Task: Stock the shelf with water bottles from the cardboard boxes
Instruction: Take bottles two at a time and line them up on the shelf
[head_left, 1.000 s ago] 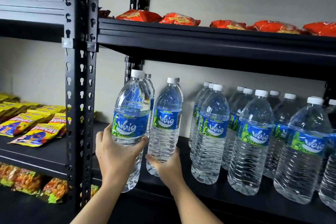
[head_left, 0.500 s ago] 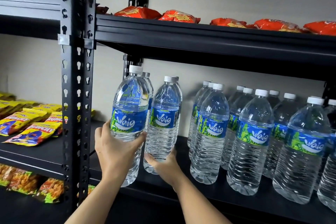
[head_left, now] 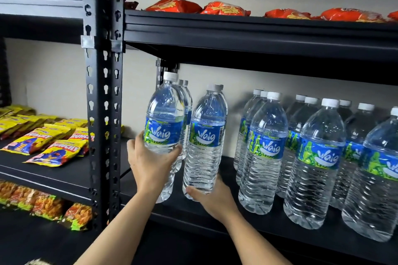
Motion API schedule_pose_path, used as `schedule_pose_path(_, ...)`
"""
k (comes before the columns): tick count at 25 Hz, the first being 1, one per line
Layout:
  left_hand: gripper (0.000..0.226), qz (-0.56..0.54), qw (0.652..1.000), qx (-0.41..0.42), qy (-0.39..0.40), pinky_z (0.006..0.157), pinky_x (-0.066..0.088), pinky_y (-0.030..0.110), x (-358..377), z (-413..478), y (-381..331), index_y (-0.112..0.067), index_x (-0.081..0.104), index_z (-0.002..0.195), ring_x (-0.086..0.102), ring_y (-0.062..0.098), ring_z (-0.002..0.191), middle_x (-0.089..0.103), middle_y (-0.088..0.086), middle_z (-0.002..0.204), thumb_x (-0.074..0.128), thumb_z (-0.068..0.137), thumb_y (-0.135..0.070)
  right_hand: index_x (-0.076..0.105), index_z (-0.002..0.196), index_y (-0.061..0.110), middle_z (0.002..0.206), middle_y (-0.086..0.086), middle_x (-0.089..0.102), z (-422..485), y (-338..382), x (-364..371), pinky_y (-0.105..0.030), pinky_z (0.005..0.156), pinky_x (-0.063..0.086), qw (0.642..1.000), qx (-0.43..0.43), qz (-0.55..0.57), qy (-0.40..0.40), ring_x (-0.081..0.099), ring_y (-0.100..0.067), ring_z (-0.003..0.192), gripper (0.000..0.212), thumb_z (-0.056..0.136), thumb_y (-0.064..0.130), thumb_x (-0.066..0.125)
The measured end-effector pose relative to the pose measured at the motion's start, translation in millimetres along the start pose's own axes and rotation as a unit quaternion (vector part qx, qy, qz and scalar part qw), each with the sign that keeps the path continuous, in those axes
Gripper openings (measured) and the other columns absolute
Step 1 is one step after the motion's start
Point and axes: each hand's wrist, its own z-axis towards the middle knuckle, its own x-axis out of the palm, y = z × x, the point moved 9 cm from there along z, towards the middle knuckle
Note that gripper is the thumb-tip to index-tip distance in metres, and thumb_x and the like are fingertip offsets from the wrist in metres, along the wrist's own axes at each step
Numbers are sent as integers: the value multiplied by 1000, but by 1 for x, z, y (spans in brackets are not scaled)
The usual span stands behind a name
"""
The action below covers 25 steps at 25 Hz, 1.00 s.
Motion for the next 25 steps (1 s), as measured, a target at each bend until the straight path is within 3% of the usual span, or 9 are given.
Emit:
schedule_pose_path(4,93,9,1000,-14,-2,113,29,35,11,22,18,-9,46,139,39,25,134,46,11,137,90,64,-41,56,87,45,88,28,64,5,-3,1,-14,77,44,1000,6,-7,8,59,14,87,32,71,53,82)
schedule_pose_path(6,95,15,999,-29,14,116,26,39,19,30,32,-9,45,141,33,26,140,45,14,143,90,65,-43,54,97,41,95,22,65,6,-4,0,-20,83,46,1000,11,-15,-6,63,1,96,45,66,62,81)
schedule_pose_path(9,96,22,999,-22,36,114,30,40,25,34,37,-11,44,142,35,27,137,48,15,140,89,64,-45,50,106,40,104,17,65,7,-5,0,-24,89,48,999,11,-31,-11,64,-7,108,57,65,66,79)
schedule_pose_path(13,112,11,988,-36,150,113,34,41,36,31,54,-19,33,150,42,26,138,49,8,144,93,59,-47,50,123,33,123,11,64,10,-6,-1,-23,95,45,998,25,-60,16,60,-12,117,76,64,72,77)
schedule_pose_path(15,108,7,972,-69,223,109,45,43,41,25,77,-20,47,139,60,21,122,63,1,130,96,48,-49,46,127,32,125,12,61,9,-5,-2,-26,97,45,997,18,-77,14,59,-13,119,82,64,75,74)
schedule_pose_path(17,89,-2,957,-95,273,103,49,41,44,15,94,-20,53,127,66,14,105,69,-4,115,97,51,-40,44,127,34,125,12,60,7,-5,-2,-26,96,44,997,12,-75,10,58,-12,118,79,65,74,73)
schedule_pose_path(22,84,-28,952,-98,287,97,48,34,50,10,102,-22,52,130,66,14,105,69,-6,115,95,58,-35,37,136,34,135,14,53,10,-11,1,-27,103,42,999,4,-36,29,54,-8,123,90,63,71,75)
schedule_pose_path(25,82,-15,948,-121,293,95,42,32,56,13,105,-26,40,126,56,16,108,58,-4,118,92,64,-36,40,137,34,138,13,50,13,-17,0,-31,108,40,999,5,-38,12,50,-7,127,93,59,74,72)
